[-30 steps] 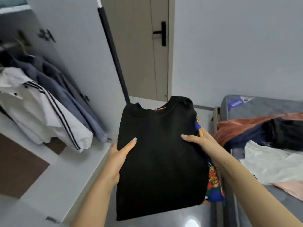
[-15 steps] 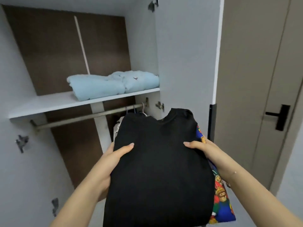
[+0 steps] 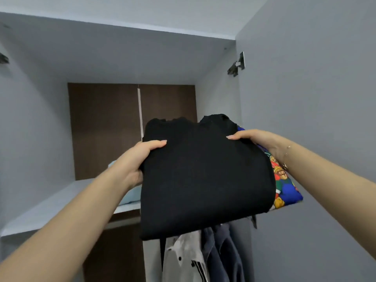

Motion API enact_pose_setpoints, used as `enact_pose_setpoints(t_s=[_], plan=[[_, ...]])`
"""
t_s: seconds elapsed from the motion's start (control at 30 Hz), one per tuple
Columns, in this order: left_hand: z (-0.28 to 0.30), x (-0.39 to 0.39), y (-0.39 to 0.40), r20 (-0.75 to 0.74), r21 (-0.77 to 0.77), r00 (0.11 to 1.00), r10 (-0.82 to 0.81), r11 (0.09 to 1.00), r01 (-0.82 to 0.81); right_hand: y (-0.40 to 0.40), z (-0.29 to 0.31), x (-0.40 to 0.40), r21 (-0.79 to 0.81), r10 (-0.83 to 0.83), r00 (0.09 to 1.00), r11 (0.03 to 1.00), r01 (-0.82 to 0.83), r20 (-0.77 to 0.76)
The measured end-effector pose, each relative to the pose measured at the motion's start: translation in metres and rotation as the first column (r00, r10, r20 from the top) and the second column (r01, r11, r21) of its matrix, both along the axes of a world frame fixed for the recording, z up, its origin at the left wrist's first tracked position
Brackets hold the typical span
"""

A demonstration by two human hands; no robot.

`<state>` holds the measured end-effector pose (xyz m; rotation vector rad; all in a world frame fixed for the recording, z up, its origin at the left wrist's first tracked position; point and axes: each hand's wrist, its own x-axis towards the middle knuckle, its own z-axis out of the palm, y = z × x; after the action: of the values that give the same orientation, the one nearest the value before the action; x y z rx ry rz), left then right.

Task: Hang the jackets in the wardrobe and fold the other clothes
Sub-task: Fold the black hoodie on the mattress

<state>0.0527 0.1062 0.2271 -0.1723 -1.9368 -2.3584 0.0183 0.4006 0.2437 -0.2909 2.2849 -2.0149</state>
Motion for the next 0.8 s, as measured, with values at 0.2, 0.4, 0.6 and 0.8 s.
enact_pose_setpoints(t_s=[0.2, 0.4, 0.6, 0.8], plan=[[0.054, -0.126, 0.003, 0.066, -0.031, 0.998, 0.009, 0.999, -0.007, -0.007, 0.074, -0.125, 0.232, -0.092, 0.993, 0.967, 0.107, -0.074], [0.055, -0.239, 0.022, 0.135, -0.064, 0.988, 0.069, 0.996, -0.06, -0.011, 0.096, -0.25, 0.599, -0.265, 0.929, 0.711, 0.369, -0.258], [0.018, -0.307, 0.035, 0.225, -0.127, 0.968, 0.109, 0.988, -0.082, -0.018, 0.055, -0.331, 0.781, -0.186, 0.911, 0.47, 0.411, -0.367], [-0.015, -0.316, 0.039, 0.206, -0.046, 0.976, 0.067, 0.997, -0.058, -0.017, 0.006, -0.359, 0.805, -0.054, 0.965, 0.54, 0.245, -0.258]])
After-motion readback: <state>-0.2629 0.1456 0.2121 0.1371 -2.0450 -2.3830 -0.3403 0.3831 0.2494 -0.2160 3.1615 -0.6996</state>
